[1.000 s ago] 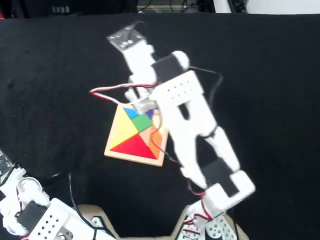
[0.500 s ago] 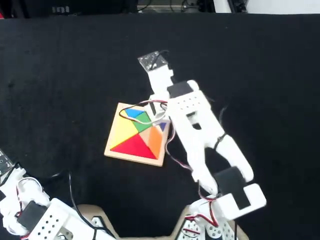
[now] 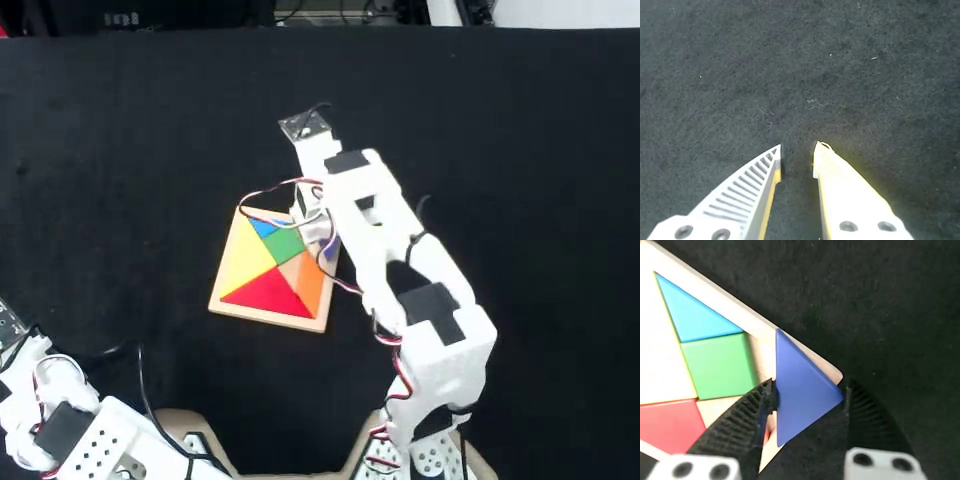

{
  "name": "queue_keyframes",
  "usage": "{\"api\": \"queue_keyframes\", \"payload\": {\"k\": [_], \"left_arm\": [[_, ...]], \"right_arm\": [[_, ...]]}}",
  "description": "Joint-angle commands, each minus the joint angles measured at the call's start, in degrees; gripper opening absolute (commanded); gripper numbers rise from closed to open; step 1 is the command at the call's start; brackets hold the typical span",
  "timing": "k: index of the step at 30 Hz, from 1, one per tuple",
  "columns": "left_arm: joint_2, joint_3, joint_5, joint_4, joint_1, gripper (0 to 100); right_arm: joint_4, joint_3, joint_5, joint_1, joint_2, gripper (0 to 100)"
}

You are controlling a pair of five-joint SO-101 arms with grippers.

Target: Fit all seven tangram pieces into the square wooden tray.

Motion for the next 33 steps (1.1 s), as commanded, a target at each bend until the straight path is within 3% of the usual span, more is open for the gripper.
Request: {"api": "queue_keyframes", "payload": {"k": [1, 17, 23, 30, 33], "left_arm": [[-0.18, -0.48, 0.26, 0.18, 0.84, 12], [-0.18, -0.48, 0.26, 0.18, 0.84, 12], [-0.18, -0.48, 0.26, 0.18, 0.84, 12], [-0.18, -0.48, 0.26, 0.18, 0.84, 12], [-0.18, -0.48, 0.26, 0.18, 0.84, 12]], "right_arm": [[0.79, -3.3, -0.53, 0.44, -0.22, 18.7], [2.29, -2.33, -0.53, -2.73, -0.13, 19.1], [2.55, -2.24, -0.53, -2.81, -0.13, 30.0], [2.99, -2.33, -0.53, -2.64, -0.57, 29.9], [6.15, -5.23, 2.02, -0.26, -1.1, 24.3]]}}
